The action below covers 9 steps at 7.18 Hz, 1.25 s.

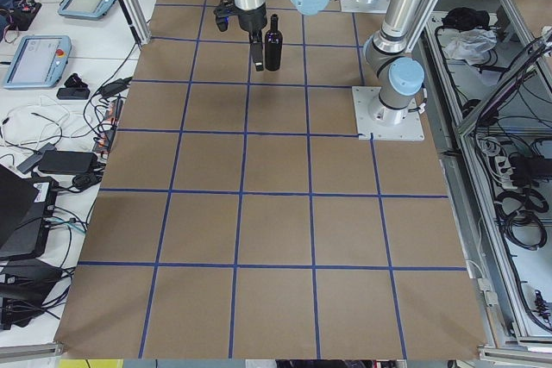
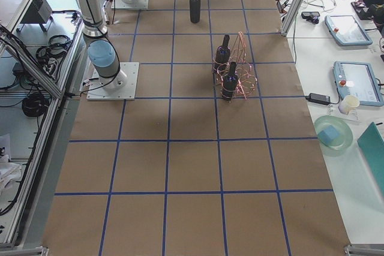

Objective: Place wine into wine basket
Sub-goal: 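Reach the right gripper over the standing bottle's neck, then close the right gripper on the bottle neck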

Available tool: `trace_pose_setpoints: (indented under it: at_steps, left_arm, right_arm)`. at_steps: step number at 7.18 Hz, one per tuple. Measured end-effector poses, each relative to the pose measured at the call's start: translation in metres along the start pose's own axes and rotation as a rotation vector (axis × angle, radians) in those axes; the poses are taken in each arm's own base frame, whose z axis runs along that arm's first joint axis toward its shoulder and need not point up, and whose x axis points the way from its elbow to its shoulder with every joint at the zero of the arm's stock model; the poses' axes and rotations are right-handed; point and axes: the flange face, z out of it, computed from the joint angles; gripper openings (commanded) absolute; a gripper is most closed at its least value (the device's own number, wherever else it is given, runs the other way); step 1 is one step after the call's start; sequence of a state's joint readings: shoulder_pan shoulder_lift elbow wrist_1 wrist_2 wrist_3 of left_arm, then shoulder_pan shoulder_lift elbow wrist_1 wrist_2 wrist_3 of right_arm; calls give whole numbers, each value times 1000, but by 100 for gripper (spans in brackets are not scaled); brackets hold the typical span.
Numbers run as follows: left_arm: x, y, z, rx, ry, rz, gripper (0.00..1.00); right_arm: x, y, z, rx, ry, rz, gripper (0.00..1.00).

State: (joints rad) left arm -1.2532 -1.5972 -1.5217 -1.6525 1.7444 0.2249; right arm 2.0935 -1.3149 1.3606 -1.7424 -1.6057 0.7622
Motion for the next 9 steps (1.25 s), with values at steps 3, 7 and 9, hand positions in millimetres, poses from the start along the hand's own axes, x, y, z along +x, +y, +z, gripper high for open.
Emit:
trace_pose_setpoints:
  at_steps: [3, 7, 9]
  left_arm:
    - [-2, 1, -1, 2, -1, 10, 100]
    - [-3, 1, -1, 1, -1, 20, 100]
    - [-3, 1, -1, 0, -2, 21, 100]
  right_arm:
    - [-60, 28, 46, 0, -29, 59, 100]
    - [-74, 64, 90, -55, 42, 1, 92]
    - [-70, 70, 103, -65, 63, -33, 91]
